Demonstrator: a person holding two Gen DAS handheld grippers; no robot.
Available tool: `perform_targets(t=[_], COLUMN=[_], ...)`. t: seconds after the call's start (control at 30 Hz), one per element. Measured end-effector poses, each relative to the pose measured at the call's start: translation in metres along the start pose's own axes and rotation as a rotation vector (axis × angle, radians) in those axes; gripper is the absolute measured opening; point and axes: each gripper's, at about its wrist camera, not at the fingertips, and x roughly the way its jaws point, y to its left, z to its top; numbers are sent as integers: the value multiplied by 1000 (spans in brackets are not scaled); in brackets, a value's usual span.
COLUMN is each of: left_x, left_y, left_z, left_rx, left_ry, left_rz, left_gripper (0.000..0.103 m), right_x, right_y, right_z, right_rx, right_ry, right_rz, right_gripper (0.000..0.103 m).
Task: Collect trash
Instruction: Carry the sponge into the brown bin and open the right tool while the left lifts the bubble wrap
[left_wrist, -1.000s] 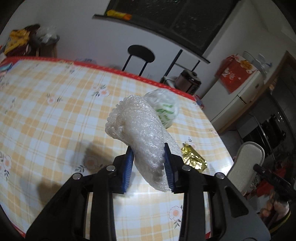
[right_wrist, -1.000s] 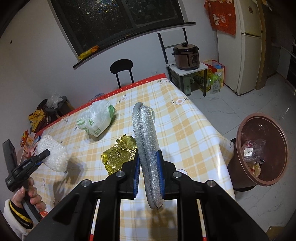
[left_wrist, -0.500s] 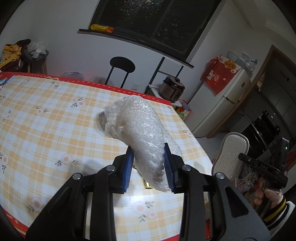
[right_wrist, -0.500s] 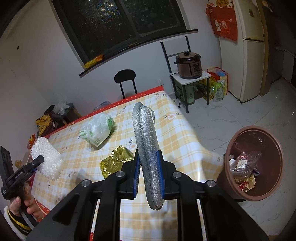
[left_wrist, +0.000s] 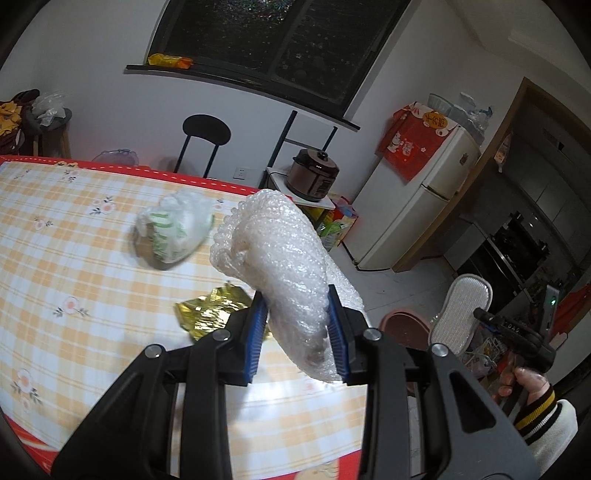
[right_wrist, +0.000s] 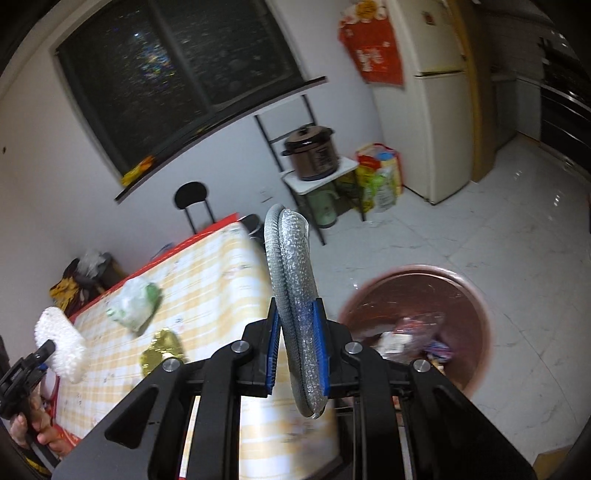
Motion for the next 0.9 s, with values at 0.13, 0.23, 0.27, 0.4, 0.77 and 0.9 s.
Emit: perform_targets(t=[0.13,0.23,0.27,0.4,0.77,0.9], left_x=[6,11,13,23,38,39], left_y=[-22,-34,-38,-57,-94,-104], left_z=[-7,-11,-13,-22,-21,-20], left_rx=[-12,-23,-27,-35,7,26], left_ry=[-5,-8,-6,9,21,28], left_rz=[-1,9,10,8,-2,-3], left_gripper=[34,34,34,34,34,34], right_x=[3,10,12,17,28,30], right_y=[-37,-60,-68,-90,-123,-129], right_z=[5,10,12,14,16,16], right_rx=[19,28,32,45,81,97], right_ry=[15,26,29,46,81,86], right_rz=[-26,-55,-64,-84,-80,-78], right_gripper=[18,18,18,18,21,25])
